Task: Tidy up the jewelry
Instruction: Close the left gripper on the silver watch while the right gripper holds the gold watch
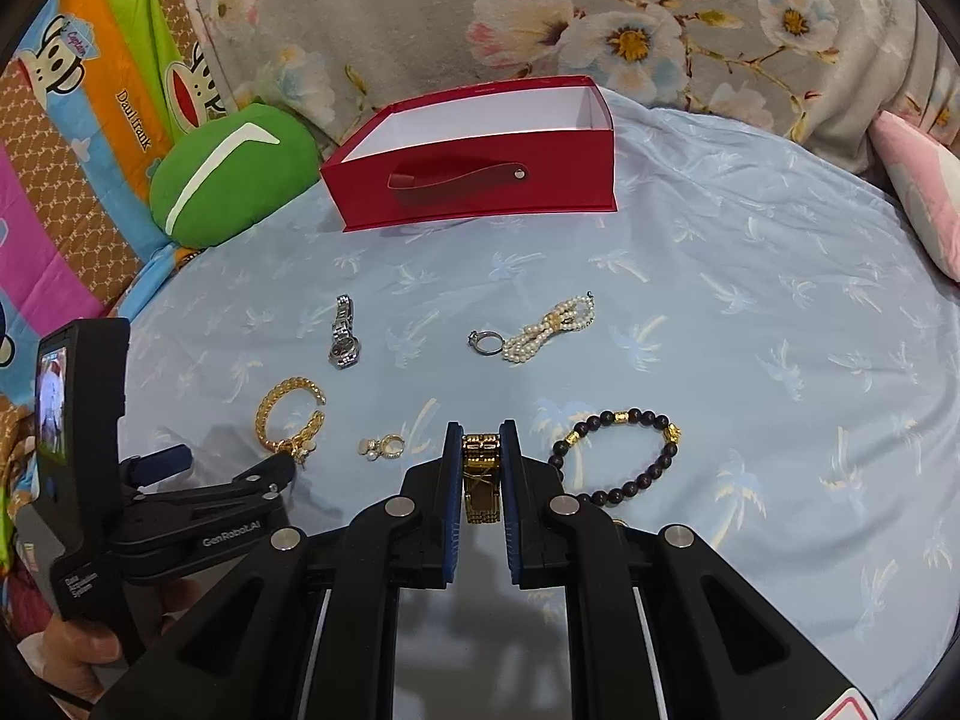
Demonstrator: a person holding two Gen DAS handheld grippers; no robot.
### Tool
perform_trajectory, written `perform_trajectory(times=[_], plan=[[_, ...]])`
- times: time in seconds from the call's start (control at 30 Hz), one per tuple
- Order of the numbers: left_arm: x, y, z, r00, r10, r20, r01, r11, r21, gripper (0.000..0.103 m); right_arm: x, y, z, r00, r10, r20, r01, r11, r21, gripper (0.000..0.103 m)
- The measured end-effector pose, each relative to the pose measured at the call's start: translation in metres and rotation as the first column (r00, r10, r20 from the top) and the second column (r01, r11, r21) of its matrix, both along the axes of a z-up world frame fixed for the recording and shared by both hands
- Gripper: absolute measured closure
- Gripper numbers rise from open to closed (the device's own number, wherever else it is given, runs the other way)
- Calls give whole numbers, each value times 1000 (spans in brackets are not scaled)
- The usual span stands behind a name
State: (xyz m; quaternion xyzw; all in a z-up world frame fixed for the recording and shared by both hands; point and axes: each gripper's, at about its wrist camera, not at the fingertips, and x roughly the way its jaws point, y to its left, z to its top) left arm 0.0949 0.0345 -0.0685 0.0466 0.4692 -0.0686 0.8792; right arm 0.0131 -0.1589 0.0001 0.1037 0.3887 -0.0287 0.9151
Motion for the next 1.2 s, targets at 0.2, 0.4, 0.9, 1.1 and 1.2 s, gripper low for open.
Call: perform_trajectory(times=[0.2,0.4,0.9,1.1,1.2], plan=[[-9,-11,11,998,-60,37,61,997,-45,8,-2,0,-1,1000,6,-1,-6,1000,12,92],[4,-11,18,997,-60,37,62,996,-69,11,-2,-3,0,1000,8,1,-8,1000,17,92],[86,-59,11,999,-48,-15,47,998,-48,23,-3,-8,-1,1000,-6,-8,6,1000,30,92],[89,-71,-2,999,-42,-14,42,999,-3,46,-3,-12,-3,1000,-15,-13,16,999,33,92],[87,-72,0,999,-52,0,52,999,-6,74,-2,-13,-3,1000,-18,-15,19,999,35,92]])
